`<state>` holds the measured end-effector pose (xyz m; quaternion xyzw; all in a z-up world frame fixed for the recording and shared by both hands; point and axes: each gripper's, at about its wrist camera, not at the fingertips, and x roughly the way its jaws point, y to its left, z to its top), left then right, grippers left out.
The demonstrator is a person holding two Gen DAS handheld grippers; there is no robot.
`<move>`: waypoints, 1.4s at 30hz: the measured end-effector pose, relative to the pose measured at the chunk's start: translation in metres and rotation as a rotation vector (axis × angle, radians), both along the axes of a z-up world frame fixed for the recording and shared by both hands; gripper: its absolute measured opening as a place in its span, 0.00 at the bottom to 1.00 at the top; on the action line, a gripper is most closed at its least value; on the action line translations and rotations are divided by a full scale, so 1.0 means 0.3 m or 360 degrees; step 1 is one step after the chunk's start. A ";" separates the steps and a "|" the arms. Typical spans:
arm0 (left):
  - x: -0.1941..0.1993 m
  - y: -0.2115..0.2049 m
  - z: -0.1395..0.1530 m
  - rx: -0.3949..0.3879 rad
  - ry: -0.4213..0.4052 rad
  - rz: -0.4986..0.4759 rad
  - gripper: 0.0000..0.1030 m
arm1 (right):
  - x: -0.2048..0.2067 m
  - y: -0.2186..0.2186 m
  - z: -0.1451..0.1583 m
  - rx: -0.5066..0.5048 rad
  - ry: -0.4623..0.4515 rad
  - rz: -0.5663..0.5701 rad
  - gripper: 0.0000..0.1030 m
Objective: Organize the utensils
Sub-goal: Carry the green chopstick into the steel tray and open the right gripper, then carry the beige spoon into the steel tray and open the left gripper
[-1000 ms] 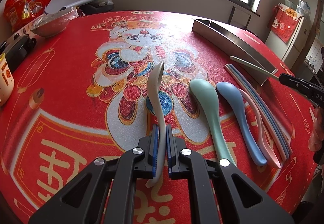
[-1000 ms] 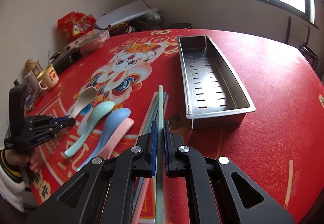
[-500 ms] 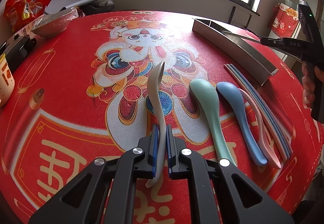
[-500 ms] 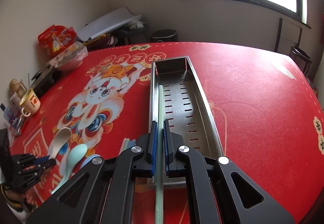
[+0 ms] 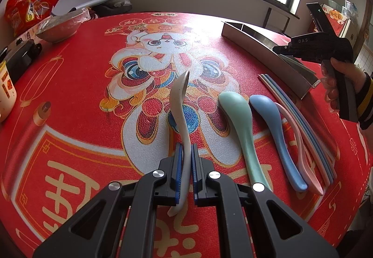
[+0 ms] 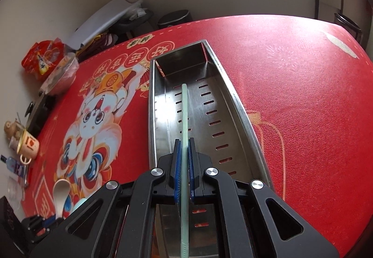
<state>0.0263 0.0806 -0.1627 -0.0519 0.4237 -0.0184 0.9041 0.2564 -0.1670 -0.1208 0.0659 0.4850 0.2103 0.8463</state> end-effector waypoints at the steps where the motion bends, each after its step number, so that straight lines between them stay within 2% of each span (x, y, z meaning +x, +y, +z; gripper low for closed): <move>1: 0.000 -0.001 0.000 0.0001 0.0000 0.0000 0.08 | 0.003 -0.001 -0.009 -0.0001 0.0013 -0.0005 0.05; 19: 0.001 -0.001 -0.001 0.0004 0.0000 0.0000 0.08 | -0.004 0.003 -0.055 -0.0005 0.0102 0.0009 0.07; 22: 0.001 -0.002 -0.001 0.0005 0.0000 0.0000 0.08 | -0.034 0.001 -0.032 -0.0056 0.0047 0.0003 0.07; 29: 0.001 -0.003 -0.001 0.0012 0.0001 0.0000 0.08 | -0.149 -0.057 0.065 -0.0141 -0.0201 -0.0027 0.09; 30: 0.001 -0.004 0.000 0.0015 0.0001 0.0001 0.08 | -0.172 -0.071 0.077 -0.0140 -0.0246 -0.0031 0.15; 31: 0.001 -0.004 0.000 0.0017 0.0001 0.0001 0.08 | -0.193 -0.088 0.089 -0.0145 -0.0289 -0.0044 0.30; 33: 0.002 -0.006 0.000 0.0021 0.0002 0.0001 0.08 | -0.241 -0.128 0.114 -0.0137 -0.0401 -0.0076 0.53; 35: 0.002 -0.006 0.000 0.0019 0.0002 0.0001 0.08 | -0.288 -0.161 0.134 -0.0144 -0.0493 -0.0078 0.53; 38: 0.002 -0.006 0.001 0.0020 0.0002 0.0000 0.08 | -0.351 -0.211 0.147 -0.0150 -0.0591 -0.0106 0.60; 42: 0.001 -0.007 0.002 0.0026 0.0001 0.0000 0.07 | -0.410 -0.275 0.135 -0.0132 -0.0621 -0.0162 0.67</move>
